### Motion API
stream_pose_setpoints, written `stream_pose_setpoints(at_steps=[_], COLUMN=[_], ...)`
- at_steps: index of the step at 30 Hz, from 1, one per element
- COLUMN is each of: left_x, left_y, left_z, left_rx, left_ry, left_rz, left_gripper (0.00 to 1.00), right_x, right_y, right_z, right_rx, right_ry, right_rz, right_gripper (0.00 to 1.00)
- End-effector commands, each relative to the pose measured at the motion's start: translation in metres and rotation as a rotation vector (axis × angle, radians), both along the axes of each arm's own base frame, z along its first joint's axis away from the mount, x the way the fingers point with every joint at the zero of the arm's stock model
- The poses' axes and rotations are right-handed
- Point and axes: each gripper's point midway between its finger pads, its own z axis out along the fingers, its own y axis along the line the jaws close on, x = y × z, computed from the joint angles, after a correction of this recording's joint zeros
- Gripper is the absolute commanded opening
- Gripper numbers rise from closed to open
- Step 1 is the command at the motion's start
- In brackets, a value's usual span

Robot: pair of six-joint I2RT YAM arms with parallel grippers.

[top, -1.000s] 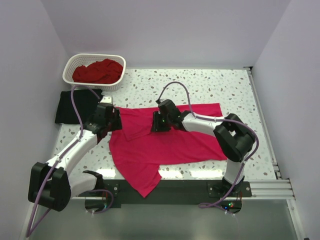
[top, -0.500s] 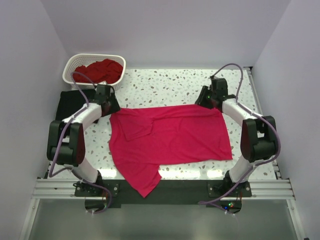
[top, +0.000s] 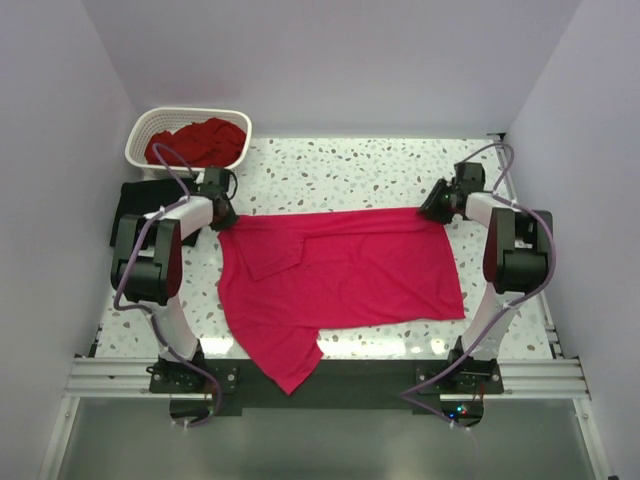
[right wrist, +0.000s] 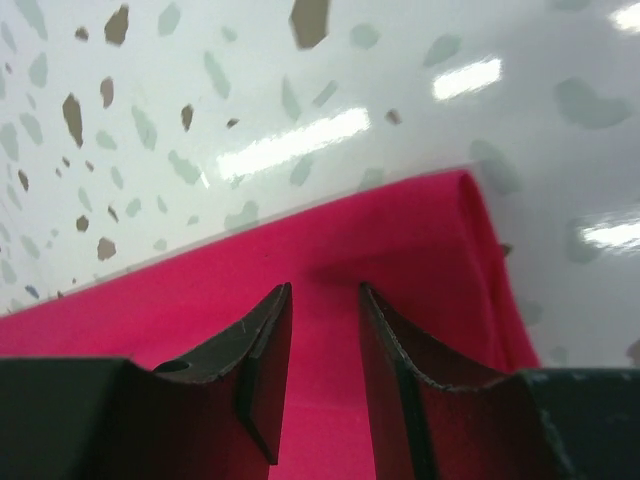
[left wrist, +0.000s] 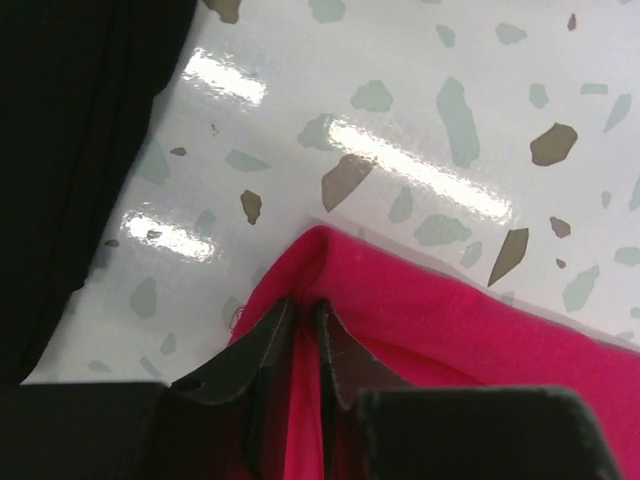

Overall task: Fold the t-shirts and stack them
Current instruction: Fold the tshirt

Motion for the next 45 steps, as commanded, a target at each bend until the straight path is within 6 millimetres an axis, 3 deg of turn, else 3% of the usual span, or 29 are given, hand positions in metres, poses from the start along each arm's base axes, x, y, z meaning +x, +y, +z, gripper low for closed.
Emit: stream_pose_setpoints(at_steps=[1, 6, 13, 16, 20, 24, 25, 27, 28, 29, 30, 31, 32, 33, 34, 35, 36, 37, 38, 39, 40, 43, 45], left_x=[0.005, 0.004, 0.036, 0.053, 0.061, 0.050, 0.044, 0.030, 0.021, 0.014, 0.002, -0.010, -0.020, -0.037, -0.053, -0.065, -0.083, -0.098, -0.109, -0.127, -0.140, -0.171, -0.186], left_y=[0.021, 0.027, 0.021, 0.015, 0.008, 0.009, 0.009, 0.010, 0.011, 0.008, 0.008, 0.011, 0.006, 0.006, 0.008, 0.005, 0.005, 0.005, 0.001, 0.003, -0.001, 0.004, -0.004], left_z=[0.005, 0.001, -0.001, 0.003, 0.024, 0.060, 0.074, 0.083, 0.100, 0.105, 0.102, 0.119, 0.123, 0.115, 0.126, 0.125, 0.112, 0.118, 0.114, 0.097, 0.098, 0.075, 0.058], left_rx=[0.072, 0.072, 0.055, 0.031, 0.000, -0.013, -0.016, -0.014, -0.013, -0.012, -0.005, 0.010, 0.017, 0.031, 0.045, 0.047, 0.047, 0.036, 0.023, 0.013, -0.017, -0.040, -0.090], left_ry=[-0.021, -0.012, -0.031, -0.061, -0.110, -0.186, -0.214, -0.218, -0.241, -0.245, -0.231, -0.260, -0.262, -0.235, -0.246, -0.234, -0.197, -0.208, -0.197, -0.156, -0.165, -0.134, -0.101], left_rz=[0.104, 0.131, 0.115, 0.101, 0.083, 0.089, 0.088, 0.079, 0.077, 0.071, 0.064, 0.074, 0.062, 0.054, 0.057, 0.048, 0.051, 0.045, 0.032, 0.047, 0.031, 0.080, 0.069], left_gripper=[0.17, 0.15, 0.18, 0.21, 0.37, 0.50, 0.55, 0.59, 0.62, 0.63, 0.64, 0.66, 0.66, 0.67, 0.67, 0.67, 0.68, 0.68, 0.68, 0.68, 0.68, 0.68, 0.68], right_x=[0.012, 0.010, 0.027, 0.043, 0.064, 0.057, 0.053, 0.034, 0.021, 0.010, 0.001, -0.015, -0.026, -0.036, -0.052, -0.066, -0.075, -0.090, -0.103, -0.112, -0.127, -0.154, -0.170], right_y=[-0.022, -0.048, -0.065, -0.071, -0.073, -0.071, -0.071, -0.066, -0.063, -0.057, -0.053, -0.046, -0.032, -0.027, -0.021, -0.009, -0.006, 0.001, 0.011, 0.021, 0.027, 0.049, 0.061], right_z=[-0.006, -0.025, -0.028, -0.022, 0.020, 0.062, 0.071, 0.086, 0.082, 0.095, 0.097, 0.088, 0.102, 0.101, 0.093, 0.090, 0.099, 0.090, 0.087, 0.088, 0.087, 0.087, 0.082], right_rx=[0.011, 0.029, 0.027, 0.006, -0.006, -0.024, -0.028, -0.034, -0.033, -0.040, -0.047, -0.038, -0.027, -0.033, -0.044, -0.055, -0.079, -0.087, -0.096, -0.098, -0.101, -0.104, -0.079], right_ry=[-0.019, 0.022, 0.026, 0.010, -0.067, -0.132, -0.144, -0.142, -0.119, -0.125, -0.116, -0.084, -0.106, -0.093, -0.060, -0.035, -0.057, -0.026, -0.007, -0.009, -0.005, -0.010, -0.001], right_rz=[-0.061, -0.149, -0.185, -0.177, -0.144, -0.123, -0.122, -0.114, -0.108, -0.095, -0.090, -0.078, -0.040, -0.030, -0.017, 0.023, 0.031, 0.051, 0.084, 0.118, 0.140, 0.216, 0.253], right_gripper=[0.37, 0.37, 0.38, 0.38, 0.39, 0.45, 0.47, 0.51, 0.52, 0.53, 0.53, 0.53, 0.53, 0.53, 0.54, 0.54, 0.54, 0.55, 0.56, 0.56, 0.56, 0.60, 0.61])
